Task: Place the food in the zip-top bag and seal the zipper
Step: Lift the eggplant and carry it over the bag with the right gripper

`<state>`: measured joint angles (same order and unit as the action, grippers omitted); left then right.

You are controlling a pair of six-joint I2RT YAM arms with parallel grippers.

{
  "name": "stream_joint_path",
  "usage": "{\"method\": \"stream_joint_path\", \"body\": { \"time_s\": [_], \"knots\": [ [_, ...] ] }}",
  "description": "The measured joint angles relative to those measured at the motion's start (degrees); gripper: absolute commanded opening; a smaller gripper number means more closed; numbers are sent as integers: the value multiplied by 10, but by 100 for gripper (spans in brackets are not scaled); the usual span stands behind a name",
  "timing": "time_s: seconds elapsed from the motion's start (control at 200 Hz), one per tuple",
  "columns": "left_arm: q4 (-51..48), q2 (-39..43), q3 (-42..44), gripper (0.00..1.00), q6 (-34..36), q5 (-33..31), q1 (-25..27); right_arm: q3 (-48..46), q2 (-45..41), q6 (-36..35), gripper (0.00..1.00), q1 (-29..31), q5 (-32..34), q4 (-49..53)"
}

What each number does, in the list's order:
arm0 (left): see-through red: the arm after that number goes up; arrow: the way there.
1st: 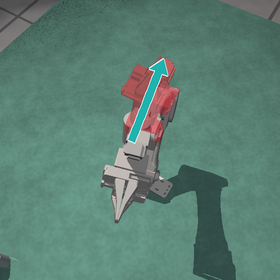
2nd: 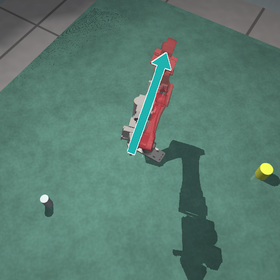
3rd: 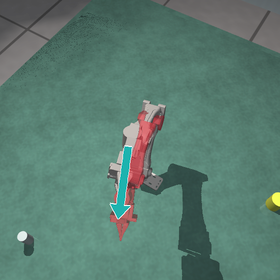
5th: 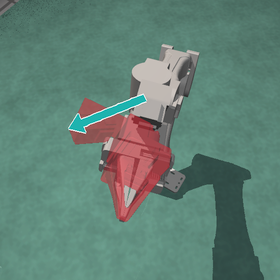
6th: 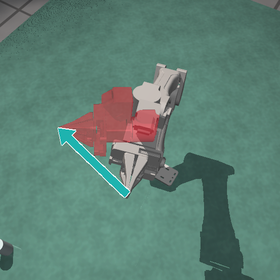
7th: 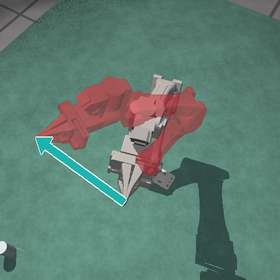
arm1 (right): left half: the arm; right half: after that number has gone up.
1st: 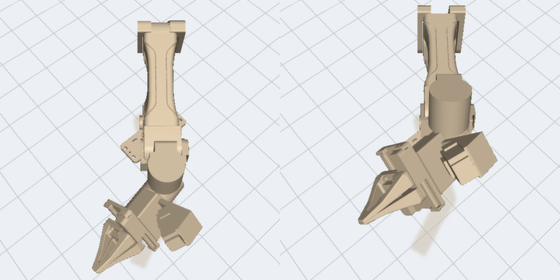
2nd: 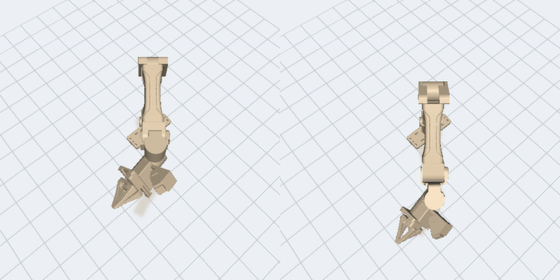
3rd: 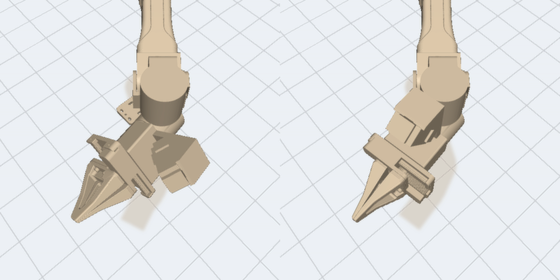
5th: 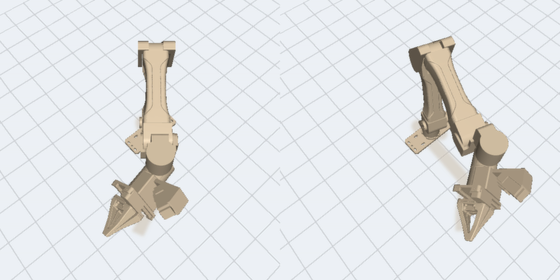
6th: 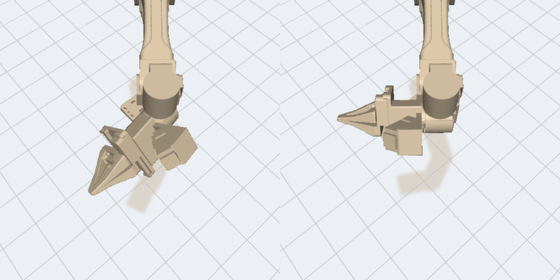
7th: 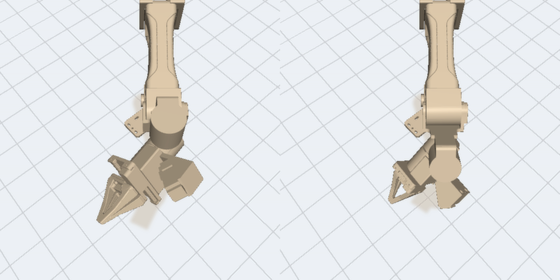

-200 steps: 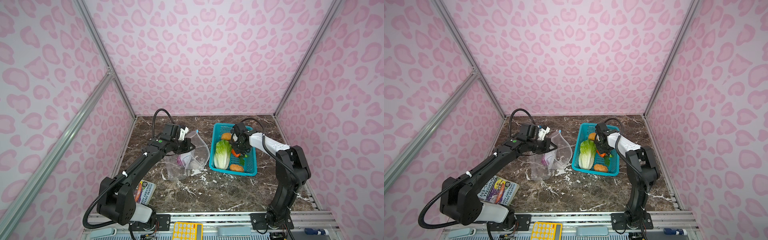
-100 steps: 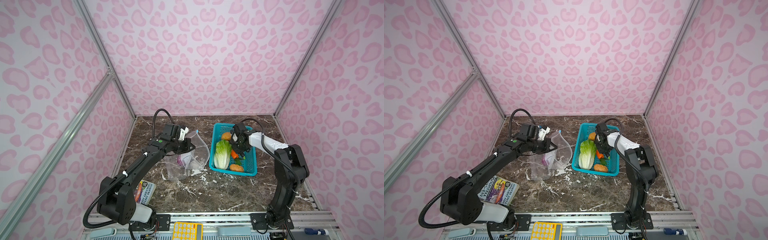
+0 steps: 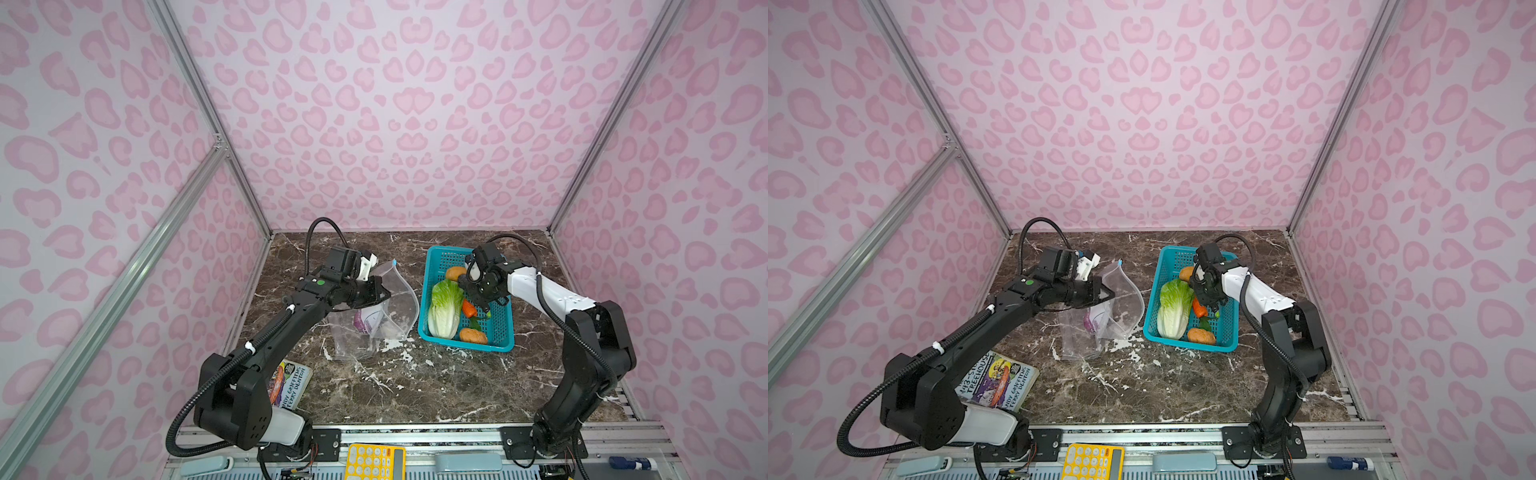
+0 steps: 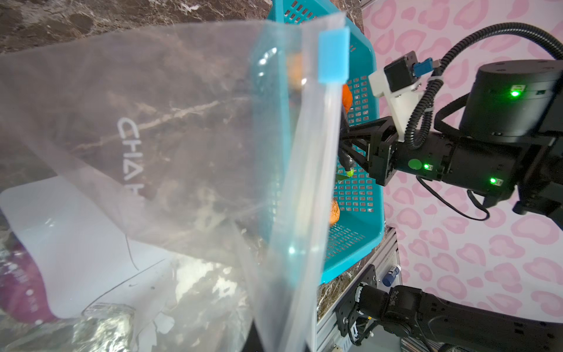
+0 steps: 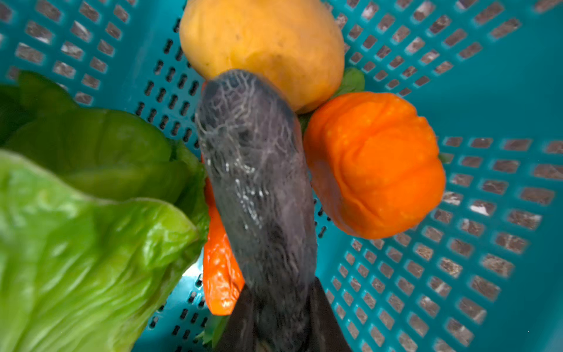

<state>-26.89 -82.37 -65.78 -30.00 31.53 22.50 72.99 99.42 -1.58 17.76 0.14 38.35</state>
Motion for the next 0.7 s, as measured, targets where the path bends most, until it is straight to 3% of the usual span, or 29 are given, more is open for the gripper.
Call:
{"method": "stream_joint_path", "body": {
  "time_s": [0.27, 0.48, 0.7],
  "knots": [
    [0, 0, 0, 3, 0, 0, 0, -40, -99, 43, 0, -5, -57, -19],
    [0, 0, 0, 3, 0, 0, 0, -54, -171, 96, 0, -2, -153, -48],
    [0, 0, 0, 3, 0, 0, 0, -72, -209, 166, 0, 73, -219, -63]
  ]
}}
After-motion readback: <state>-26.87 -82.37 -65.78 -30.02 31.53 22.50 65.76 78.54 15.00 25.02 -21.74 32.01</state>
